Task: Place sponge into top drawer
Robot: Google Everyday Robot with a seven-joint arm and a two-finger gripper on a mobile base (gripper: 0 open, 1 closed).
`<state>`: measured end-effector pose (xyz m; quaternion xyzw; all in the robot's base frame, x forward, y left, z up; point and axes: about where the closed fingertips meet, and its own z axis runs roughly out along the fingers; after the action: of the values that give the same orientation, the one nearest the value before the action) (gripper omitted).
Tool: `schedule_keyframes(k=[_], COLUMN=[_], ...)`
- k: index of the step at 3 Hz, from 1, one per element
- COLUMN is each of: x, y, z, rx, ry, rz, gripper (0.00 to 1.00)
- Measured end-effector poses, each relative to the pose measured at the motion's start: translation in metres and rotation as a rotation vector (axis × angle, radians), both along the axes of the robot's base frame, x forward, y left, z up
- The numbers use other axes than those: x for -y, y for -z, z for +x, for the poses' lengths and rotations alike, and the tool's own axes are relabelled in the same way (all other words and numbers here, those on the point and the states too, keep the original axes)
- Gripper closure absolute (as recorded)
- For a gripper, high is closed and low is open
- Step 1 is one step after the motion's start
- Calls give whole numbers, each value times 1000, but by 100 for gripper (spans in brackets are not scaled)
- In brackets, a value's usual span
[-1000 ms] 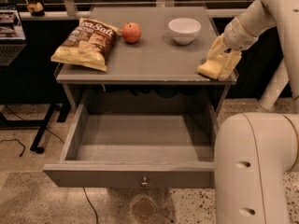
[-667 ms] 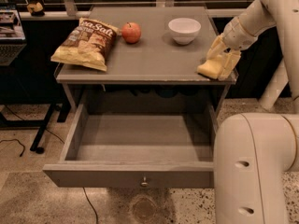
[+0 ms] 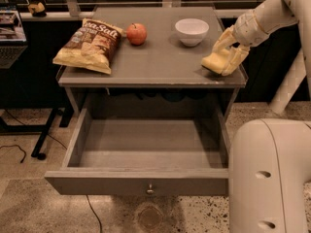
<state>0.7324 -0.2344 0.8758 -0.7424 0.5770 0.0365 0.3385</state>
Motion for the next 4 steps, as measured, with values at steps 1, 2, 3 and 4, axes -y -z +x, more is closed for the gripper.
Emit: schedule_keyframes(k=[1, 2, 3, 4], x=[-6, -7, -1, 2], y=[-19, -22, -27, -25], z=[-8, -27, -48, -68], rx=[40, 47, 63, 62], ry=[-43, -117, -160, -181], rz=[58, 144, 241, 314], gripper=[100, 100, 100, 100])
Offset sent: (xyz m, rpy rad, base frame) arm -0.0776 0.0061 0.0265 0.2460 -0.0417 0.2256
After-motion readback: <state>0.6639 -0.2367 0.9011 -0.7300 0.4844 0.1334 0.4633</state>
